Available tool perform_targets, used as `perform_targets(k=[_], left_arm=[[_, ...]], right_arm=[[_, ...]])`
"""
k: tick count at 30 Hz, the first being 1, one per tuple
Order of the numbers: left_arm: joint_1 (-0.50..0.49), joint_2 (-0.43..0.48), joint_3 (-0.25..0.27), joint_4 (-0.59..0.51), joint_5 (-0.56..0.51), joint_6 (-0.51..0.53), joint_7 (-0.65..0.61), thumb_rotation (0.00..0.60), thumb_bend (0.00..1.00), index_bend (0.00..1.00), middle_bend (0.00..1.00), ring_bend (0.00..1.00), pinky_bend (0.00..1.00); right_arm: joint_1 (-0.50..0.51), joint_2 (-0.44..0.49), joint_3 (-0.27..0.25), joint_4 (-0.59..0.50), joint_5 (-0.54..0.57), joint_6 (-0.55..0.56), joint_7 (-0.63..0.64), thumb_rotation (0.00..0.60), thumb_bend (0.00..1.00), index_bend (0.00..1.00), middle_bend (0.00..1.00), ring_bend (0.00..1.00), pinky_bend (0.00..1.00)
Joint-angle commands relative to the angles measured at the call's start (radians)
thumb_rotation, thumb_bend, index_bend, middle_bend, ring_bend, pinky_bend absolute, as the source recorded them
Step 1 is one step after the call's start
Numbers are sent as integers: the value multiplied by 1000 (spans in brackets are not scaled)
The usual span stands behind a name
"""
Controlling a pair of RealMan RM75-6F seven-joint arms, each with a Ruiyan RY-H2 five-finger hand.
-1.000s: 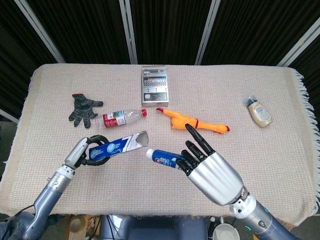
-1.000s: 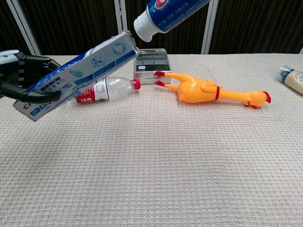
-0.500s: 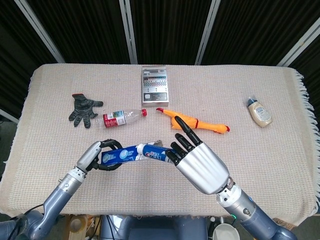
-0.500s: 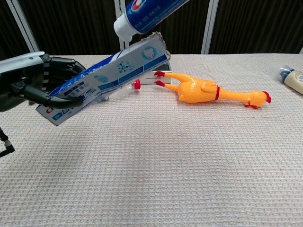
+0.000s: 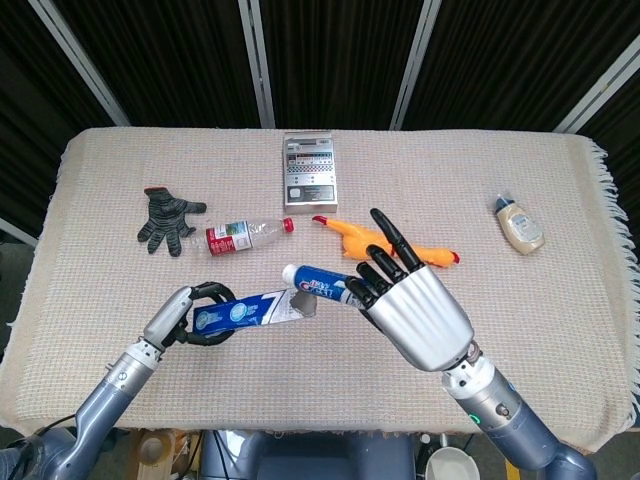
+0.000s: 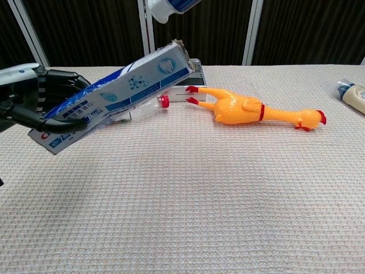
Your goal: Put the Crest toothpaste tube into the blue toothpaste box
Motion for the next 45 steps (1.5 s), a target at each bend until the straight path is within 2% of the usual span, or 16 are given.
perform_targets(k=[1,8,16,26,45], left_arm=[[5,5,0,-1,4,11,-7,600,353,576,445,301,370],[20,37,1,-14,18,42,-46,600,354,577,446,301,370],[26,73,3,-43,13,42,-32,600,354,577,446,301,370],[20,52,1,-38,12,35,-30,600,354,577,445,301,370],[30,60,-2,-51,8,53,-10,600,353,581,451,302,385]], right_arm=[[-8,14,1,0,3,9,11,600,430,667,620,382,16],[-32,37,-31,9,-27,22,40,600,432,667,620,382,16],[-30,14,-51,26,-64,27,73,600,432,667,619,382,16],[-35,19,-58,8,-56,29,88,600,433,669,620,383,16],[-28,-12,-82,46,-67,17,102,600,433,670,621,383,24]])
